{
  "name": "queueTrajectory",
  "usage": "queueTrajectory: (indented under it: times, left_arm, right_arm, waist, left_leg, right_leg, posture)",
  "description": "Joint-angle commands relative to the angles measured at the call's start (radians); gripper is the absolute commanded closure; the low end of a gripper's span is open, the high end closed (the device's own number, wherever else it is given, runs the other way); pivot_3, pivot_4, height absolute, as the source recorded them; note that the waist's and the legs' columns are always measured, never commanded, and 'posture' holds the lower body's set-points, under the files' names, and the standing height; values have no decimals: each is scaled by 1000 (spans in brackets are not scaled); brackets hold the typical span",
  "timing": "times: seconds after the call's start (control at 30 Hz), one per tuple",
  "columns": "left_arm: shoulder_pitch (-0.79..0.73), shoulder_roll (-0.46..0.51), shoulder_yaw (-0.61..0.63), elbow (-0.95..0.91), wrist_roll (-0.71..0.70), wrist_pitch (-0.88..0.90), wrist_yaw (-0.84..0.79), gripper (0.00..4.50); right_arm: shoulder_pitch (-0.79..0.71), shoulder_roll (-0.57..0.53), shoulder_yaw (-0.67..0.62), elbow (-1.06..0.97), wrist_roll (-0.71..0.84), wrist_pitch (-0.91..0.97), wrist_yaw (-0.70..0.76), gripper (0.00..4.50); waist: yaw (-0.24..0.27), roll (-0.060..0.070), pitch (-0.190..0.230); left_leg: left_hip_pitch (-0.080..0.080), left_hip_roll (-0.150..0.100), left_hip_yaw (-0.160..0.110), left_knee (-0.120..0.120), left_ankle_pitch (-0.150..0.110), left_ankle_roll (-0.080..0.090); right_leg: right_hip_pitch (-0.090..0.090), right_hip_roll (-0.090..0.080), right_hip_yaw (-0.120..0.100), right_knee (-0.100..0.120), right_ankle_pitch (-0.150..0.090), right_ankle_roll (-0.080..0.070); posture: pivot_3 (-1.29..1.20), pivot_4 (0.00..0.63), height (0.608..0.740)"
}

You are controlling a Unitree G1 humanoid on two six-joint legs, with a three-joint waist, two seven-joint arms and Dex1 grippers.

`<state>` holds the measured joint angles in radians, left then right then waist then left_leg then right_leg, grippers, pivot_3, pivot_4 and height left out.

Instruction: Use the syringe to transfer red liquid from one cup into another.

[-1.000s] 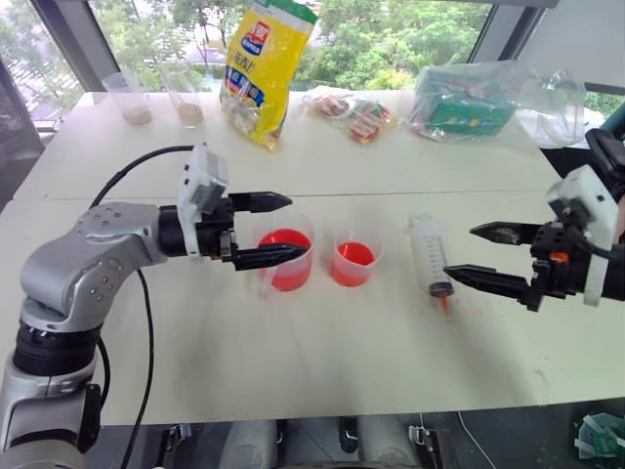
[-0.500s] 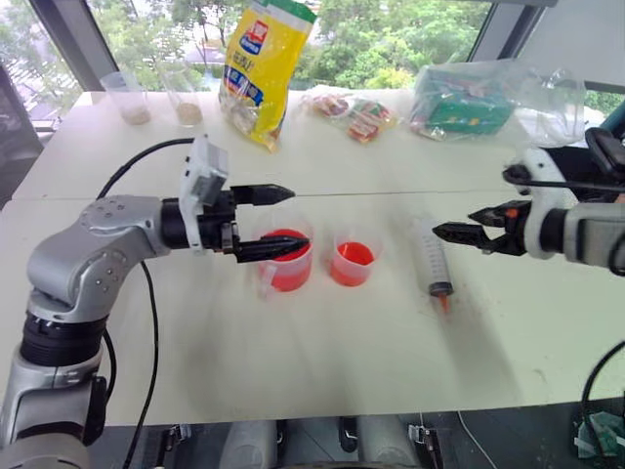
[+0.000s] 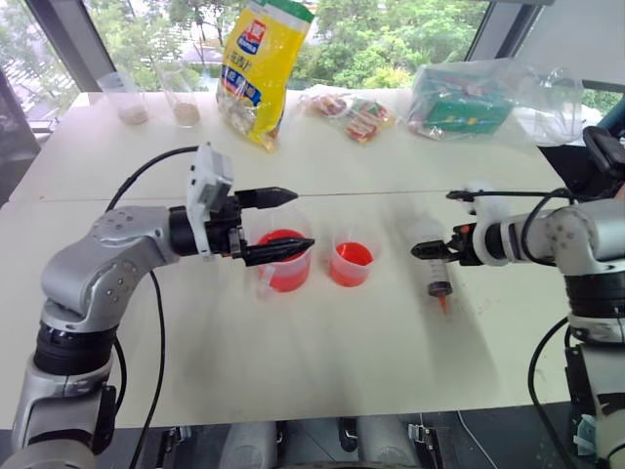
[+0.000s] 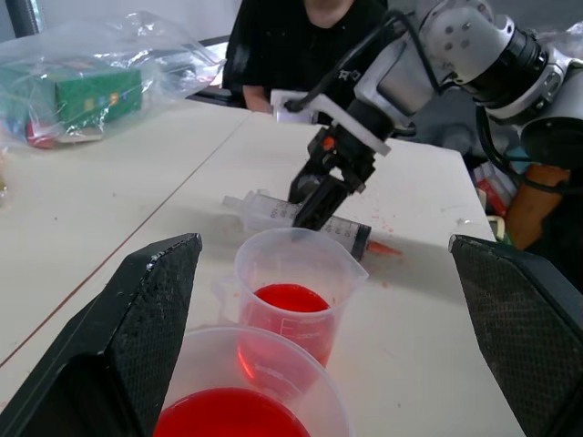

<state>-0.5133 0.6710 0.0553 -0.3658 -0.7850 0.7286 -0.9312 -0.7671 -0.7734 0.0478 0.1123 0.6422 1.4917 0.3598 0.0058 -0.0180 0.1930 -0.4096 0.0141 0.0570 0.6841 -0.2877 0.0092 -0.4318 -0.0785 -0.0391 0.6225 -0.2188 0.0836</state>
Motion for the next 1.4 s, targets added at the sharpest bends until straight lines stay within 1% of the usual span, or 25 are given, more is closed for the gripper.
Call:
queueTrajectory:
  times: [0.03,0.17,0.27,0.37,0.4,0.47,0.57,0.67,0.8,0.87,0.93,1.03,1.07,1.1,1.2,1.3,1.4]
  left_arm:
    - [-1,5,31,-30,3,-23,15,0]
    - [-8,2,24,-25,8,-27,22,0]
    - [-13,5,27,-23,11,-28,23,0]
    - [-12,14,29,-16,22,-38,18,0]
    - [-15,14,27,-10,26,-41,18,0]
    - [-27,16,27,1,29,-43,17,0]
    - [-50,31,35,34,38,-50,-1,0]
    - [-79,45,41,77,48,-58,-19,0]
    - [-114,59,46,125,67,-77,-35,0]
    - [-142,63,53,154,72,-81,-38,0]
    - [-169,66,57,178,75,-80,-38,0]
    - [-212,67,63,214,74,-73,-41,0]
    - [-230,72,63,230,77,-71,-43,0]
    - [-246,79,65,245,77,-68,-49,0]
    - [-281,104,70,290,90,-71,-74,0]
    - [-311,138,73,339,111,-76,-95,0]
    - [-347,172,65,421,144,-103,-146,0]
  right_arm:
    - [-48,15,26,23,-48,-25,25,38]
    - [-52,29,83,48,-94,-58,64,38]
    - [-52,36,105,71,-126,-82,90,1407]
    - [-54,45,116,96,-155,-105,111,2936]
    - [-56,47,121,105,-165,-112,118,3134]
    - [-57,44,115,106,-173,-114,137,3136]
    - [-43,10,44,52,-166,-86,144,3136]
    - [-31,-7,-99,-57,-130,-95,145,3136]
    - [-18,23,-293,-223,-87,-204,134,3136]
    - [-17,63,-391,-328,-31,-269,144,3136]
    - [-14,118,-438,-419,22,-357,164,3136]
    - [-37,287,-482,-530,177,-473,175,3136]
    - [-34,344,-463,-556,202,-515,176,3136]
    - [-23,383,-424,-574,193,-567,189,3136]
    - [16,474,-309,-569,154,-723,270,3136]
    - [42,578,-220,-504,124,-845,292,3136]
    - [47,653,-106,-383,16,-1007,342,3136]
  waist:
    - [-1,0,0]
    - [-1,0,0]
    - [-1,0,0]
    - [-11,-1,0]
    - [-17,-1,-1]
    - [-20,-1,-1]
    - [-18,-1,0]
    - [-13,0,0]
    - [-15,1,0]
    - [-16,1,0]
    - [-18,1,0]
    - [-23,1,0]
    - [-23,1,0]
    - [-22,1,0]
    - [-21,1,0]
    - [-18,1,0]
    - [-20,1,0]
  left_leg:
    - [0,0,0,0,0,0]
    - [0,0,0,0,0,0]
    - [0,0,0,0,0,0]
    - [1,0,0,0,0,0]
    - [1,0,0,0,0,0]
    - [2,0,0,0,0,0]
    - [2,0,0,0,0,0]
    - [1,0,-1,0,0,-1]
    - [0,0,0,0,0,0]
    - [0,0,0,0,0,0]
    - [0,0,-1,-1,0,0]
    - [1,1,-1,-1,0,0]
    - [2,1,-1,-1,0,-1]
    - [2,1,-1,-1,0,-1]
    - [2,1,-1,-1,1,-1]
    - [2,0,-1,-1,1,-1]
    - [1,0,0,0,1,-2]
  right_leg:
    - [0,0,0,0,0,0]
    - [0,0,0,0,0,0]
    - [0,0,0,0,0,0]
    - [1,0,0,0,0,0]
    - [1,1,0,0,0,0]
    - [1,1,0,1,0,0]
    - [1,1,0,2,0,0]
    - [0,0,-1,3,0,0]
    - [-2,0,0,3,0,1]
    - [-2,0,0,3,0,1]
    - [-2,0,-1,3,0,1]
    - [-2,1,0,5,0,1]
    - [-2,1,0,6,0,1]
    - [-2,1,0,7,0,1]
    - [-2,1,0,7,0,1]
    - [-2,0,0,7,0,1]
    - [-2,0,0,7,0,1]
  posture:
    - [0,150,740]
    - [0,150,740]
    - [0,150,740]
    - [0,150,740]
    - [0,150,740]
    - [0,150,740]
    - [0,150,740]
    - [0,150,740]
    - [0,150,740]
    - [0,150,740]
    - [0,150,740]
    - [0,150,740]
    - [0,150,740]
    - [0,150,740]
    - [0,150,740]
    - [0,150,740]
    - [0,150,740]
